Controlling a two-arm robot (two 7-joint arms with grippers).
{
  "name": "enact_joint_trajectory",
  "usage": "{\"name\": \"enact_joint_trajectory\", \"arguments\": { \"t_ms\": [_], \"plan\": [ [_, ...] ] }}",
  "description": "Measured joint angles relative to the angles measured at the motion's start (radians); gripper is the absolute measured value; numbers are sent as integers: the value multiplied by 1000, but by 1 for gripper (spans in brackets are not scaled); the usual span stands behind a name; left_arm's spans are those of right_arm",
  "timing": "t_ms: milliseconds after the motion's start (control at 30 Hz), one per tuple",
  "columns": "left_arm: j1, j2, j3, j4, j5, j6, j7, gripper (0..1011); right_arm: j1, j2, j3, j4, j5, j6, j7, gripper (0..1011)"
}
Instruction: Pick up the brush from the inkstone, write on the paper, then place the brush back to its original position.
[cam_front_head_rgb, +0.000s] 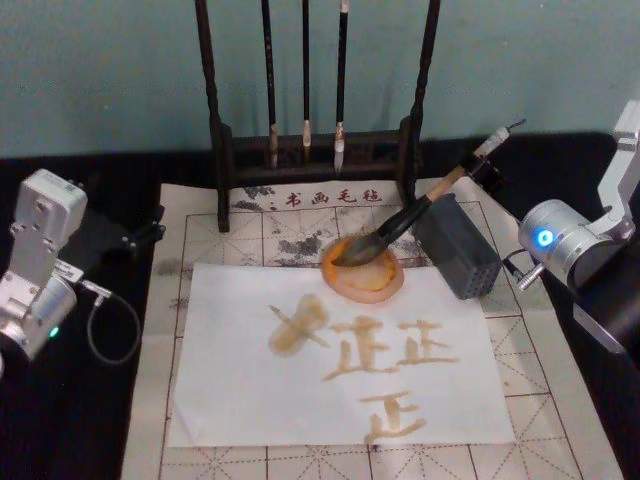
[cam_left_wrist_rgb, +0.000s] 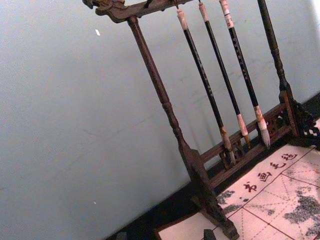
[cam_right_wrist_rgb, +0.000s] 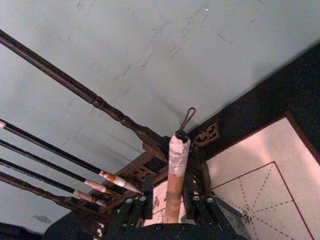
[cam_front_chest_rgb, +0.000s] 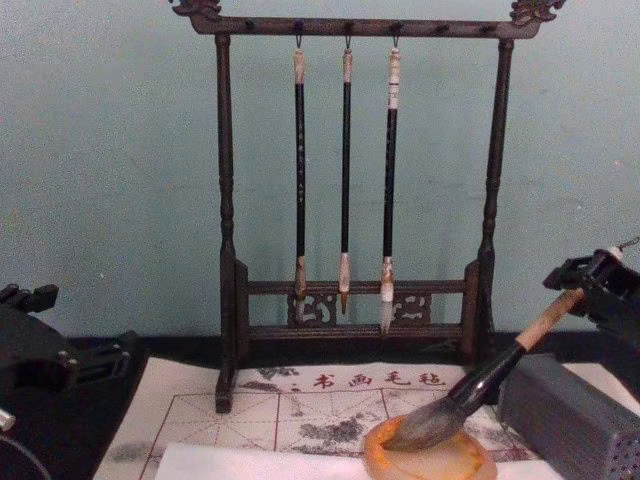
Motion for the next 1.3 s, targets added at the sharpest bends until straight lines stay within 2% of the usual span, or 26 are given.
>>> {"name": "enact_joint_trajectory", "arguments": {
  "t_ms": [33,133,333,500,567,733,1300],
  "plan": [
    [0,0,0,0,0,0,0,1001,0,0,0,0,0,0,0,390],
    [0,0,0,0,0,0,0,1001,0,0,0,0,0,0,0,445],
    [0,0,0,0,0,0,0,1001,0,0,0,0,-1,0,1,666],
    [0,0,0,0,0,0,0,1001,0,0,0,0,-1,0,1,778],
    [0,0,0,0,0,0,0,1001,0,0,0,0,-1,0,1,866],
    [0,0,0,0,0,0,0,1001,0,0,0,0,-1,0,1,991],
    [0,0,0,0,0,0,0,1001,0,4,-4,1,4,-2,-4,1002]
  ]
}}
